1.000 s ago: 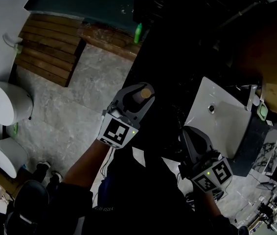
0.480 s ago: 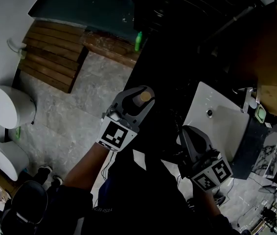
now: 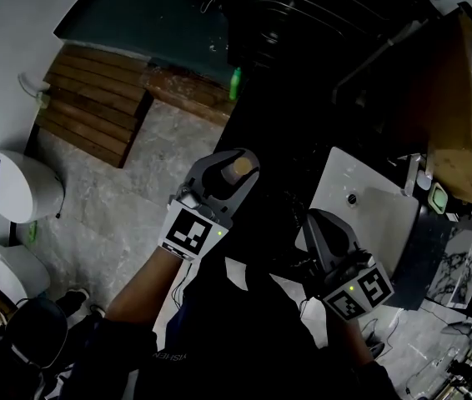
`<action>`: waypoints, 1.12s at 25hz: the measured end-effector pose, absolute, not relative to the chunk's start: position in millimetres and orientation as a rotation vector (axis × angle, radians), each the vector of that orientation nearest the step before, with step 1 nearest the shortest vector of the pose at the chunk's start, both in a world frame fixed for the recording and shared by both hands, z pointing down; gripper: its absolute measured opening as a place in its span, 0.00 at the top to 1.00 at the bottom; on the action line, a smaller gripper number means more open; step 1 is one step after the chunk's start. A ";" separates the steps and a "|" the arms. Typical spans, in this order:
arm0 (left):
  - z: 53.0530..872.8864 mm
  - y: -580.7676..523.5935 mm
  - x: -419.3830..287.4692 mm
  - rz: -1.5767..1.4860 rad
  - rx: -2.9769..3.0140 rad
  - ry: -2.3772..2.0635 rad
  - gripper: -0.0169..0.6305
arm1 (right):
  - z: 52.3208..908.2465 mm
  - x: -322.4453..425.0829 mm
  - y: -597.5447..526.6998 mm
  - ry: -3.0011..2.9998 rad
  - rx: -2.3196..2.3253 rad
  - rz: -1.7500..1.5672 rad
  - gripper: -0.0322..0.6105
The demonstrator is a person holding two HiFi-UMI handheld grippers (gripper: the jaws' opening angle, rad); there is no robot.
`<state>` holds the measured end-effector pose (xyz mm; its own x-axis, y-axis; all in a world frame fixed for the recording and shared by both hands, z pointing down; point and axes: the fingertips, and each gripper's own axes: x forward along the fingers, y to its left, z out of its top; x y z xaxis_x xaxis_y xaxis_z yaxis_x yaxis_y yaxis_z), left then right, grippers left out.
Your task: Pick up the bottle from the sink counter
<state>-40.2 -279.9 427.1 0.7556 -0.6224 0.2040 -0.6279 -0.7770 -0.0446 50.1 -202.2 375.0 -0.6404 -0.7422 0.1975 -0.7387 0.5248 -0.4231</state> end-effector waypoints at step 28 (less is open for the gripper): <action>347.3 -240.8 -38.3 0.296 2.936 -1.005 0.76 | 307.4 41.0 -204.7 2.748 -1.225 -0.530 0.91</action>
<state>-38.3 -240.8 347.3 0.7741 -0.6049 0.1866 -0.6094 -0.7919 -0.0388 41.0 -204.7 307.4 -0.6753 -0.7350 0.0612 -0.7051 0.6190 -0.3458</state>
